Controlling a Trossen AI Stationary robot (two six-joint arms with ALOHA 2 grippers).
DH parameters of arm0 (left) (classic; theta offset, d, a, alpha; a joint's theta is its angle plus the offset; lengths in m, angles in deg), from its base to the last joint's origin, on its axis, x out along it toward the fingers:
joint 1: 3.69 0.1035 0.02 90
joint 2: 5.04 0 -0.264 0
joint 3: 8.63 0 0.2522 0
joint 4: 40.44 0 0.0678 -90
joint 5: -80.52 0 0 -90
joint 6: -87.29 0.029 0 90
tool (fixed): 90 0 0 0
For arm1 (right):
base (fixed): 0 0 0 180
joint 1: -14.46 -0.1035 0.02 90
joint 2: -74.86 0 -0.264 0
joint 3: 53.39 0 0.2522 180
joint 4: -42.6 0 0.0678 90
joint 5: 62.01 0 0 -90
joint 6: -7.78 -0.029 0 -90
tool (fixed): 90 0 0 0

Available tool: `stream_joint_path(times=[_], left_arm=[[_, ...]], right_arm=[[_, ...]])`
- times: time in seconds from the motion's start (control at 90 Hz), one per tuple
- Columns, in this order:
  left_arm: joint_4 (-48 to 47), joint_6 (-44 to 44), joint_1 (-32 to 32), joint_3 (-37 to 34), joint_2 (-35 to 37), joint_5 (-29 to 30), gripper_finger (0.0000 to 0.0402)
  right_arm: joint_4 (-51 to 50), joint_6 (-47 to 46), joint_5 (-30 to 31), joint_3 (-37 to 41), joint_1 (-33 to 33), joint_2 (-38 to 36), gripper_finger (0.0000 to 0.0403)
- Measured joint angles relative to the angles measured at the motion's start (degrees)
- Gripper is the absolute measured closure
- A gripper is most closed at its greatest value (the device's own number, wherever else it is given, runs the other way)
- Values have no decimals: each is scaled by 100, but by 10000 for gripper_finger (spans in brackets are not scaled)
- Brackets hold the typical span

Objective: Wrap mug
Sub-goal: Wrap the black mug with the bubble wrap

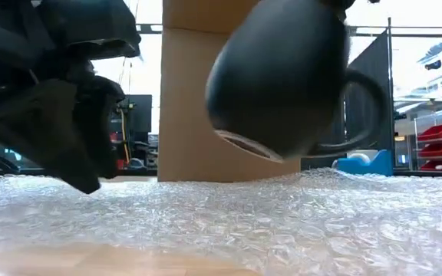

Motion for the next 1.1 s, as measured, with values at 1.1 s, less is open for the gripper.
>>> stream_joint_path(times=[1.1], left_arm=[[-2170, -2201, -153, 229, 837, 835, 234]], right_arm=[[-144, 166, -259, 11, 364, 341, 296]])
